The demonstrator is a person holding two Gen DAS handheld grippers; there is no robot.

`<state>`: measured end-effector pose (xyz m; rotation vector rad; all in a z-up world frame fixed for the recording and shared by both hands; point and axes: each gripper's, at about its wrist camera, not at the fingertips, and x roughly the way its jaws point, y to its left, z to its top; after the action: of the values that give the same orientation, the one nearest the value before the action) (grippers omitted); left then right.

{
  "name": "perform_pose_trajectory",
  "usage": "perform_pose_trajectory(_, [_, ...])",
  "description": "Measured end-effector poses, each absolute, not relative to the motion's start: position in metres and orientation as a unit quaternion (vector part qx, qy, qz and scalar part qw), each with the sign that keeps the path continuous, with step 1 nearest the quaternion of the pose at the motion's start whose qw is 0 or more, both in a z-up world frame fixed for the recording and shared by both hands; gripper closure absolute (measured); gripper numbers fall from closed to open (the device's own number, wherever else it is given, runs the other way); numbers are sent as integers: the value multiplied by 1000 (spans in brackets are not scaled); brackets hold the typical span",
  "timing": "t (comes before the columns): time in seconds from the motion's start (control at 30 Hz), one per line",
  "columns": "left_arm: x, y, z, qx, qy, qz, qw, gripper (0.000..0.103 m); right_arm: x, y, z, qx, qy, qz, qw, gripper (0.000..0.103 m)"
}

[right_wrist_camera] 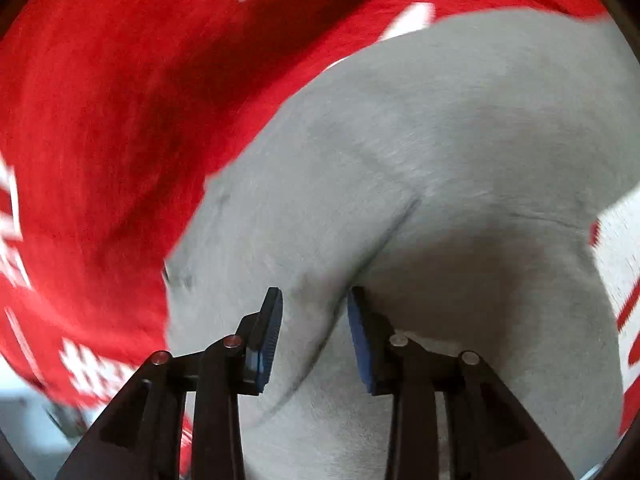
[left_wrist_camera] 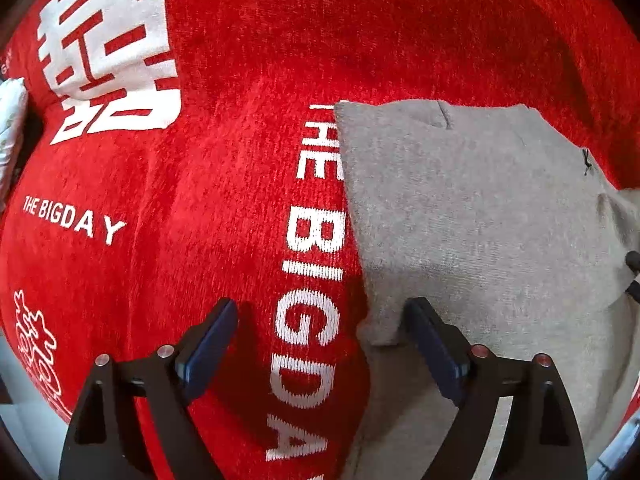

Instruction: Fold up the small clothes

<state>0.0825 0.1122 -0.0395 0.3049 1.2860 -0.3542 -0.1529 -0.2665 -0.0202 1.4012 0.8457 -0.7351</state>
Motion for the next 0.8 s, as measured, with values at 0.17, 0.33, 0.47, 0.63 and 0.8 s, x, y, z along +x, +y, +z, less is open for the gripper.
perform_pose_trajectory(0.17, [91, 109, -32, 149, 605, -164, 765, 15, -143, -254, -9, 611, 396, -267, 631, 44])
perform_pose_trajectory(0.33, [127, 113, -17, 100, 609, -182, 766, 15, -97, -178, -25, 639, 443, -128, 616, 41])
perform_pose_trajectory(0.47, [172, 100, -41, 90, 646, -190, 733, 15, -47, -99, -58, 679, 453, -45, 576, 41])
perform_pose_trajectory(0.63, [202, 87, -64, 87, 673, -197, 707, 15, -13, -63, -83, 711, 433, -42, 552, 41])
perform_pose_trajectory(0.8, [207, 84, -61, 69, 665, -231, 707, 66, 4, -60, -80, 706, 431, -47, 560, 97])
